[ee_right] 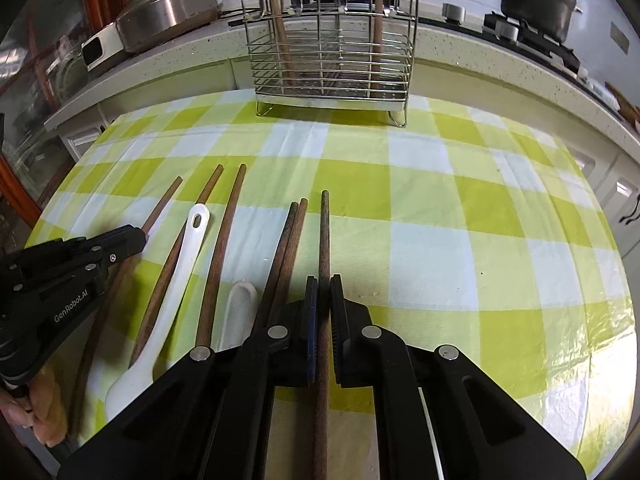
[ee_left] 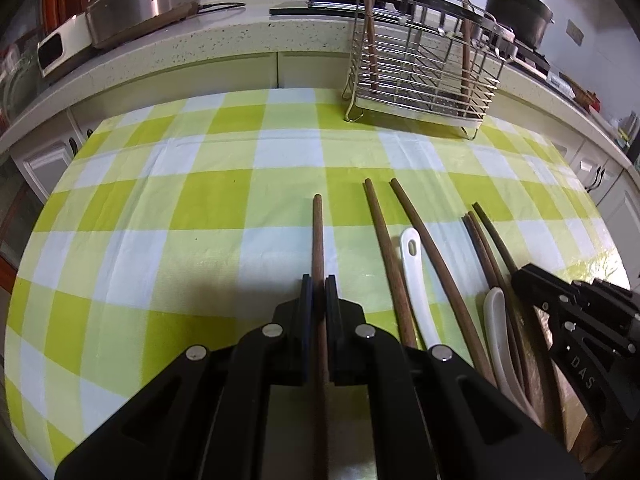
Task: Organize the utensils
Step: 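Lift both held chopsticks upright and carry them toward the wire rack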
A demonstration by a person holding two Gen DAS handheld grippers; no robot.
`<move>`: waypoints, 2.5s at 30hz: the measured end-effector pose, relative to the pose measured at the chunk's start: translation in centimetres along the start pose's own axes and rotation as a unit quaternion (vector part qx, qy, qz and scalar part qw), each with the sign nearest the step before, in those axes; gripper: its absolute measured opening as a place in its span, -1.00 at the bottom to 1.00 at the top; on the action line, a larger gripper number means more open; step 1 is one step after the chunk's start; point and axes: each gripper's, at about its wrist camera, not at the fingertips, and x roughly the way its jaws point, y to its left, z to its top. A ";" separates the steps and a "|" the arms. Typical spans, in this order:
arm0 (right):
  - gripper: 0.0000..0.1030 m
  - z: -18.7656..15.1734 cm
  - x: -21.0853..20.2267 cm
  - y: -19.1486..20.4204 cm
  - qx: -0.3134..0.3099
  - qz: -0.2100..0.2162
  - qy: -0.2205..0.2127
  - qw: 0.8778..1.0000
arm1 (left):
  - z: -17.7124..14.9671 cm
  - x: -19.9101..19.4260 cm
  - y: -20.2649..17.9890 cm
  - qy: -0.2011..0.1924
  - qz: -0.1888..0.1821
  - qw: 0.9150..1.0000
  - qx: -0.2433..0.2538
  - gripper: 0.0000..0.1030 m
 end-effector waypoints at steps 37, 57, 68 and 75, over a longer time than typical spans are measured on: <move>-0.86 0.1 -6.3 -0.7 0.025 0.034 -0.122 0.992 | 0.2 -7.0 -0.7 -0.109 -0.021 0.994 -0.008 -0.89; -0.86 2.7 -14.5 -1.0 0.018 0.031 -0.223 0.974 | 3.4 -16.4 -3.5 -0.213 -0.053 0.975 0.021 -0.89; -0.87 3.5 -16.4 -1.0 0.011 0.035 -0.245 0.969 | 4.5 -19.3 -3.7 -0.233 -0.083 0.969 0.025 -0.89; -0.87 3.4 -16.9 -1.2 0.011 0.036 -0.250 0.967 | 4.2 -18.3 -4.1 -0.222 -0.089 0.971 0.024 -0.89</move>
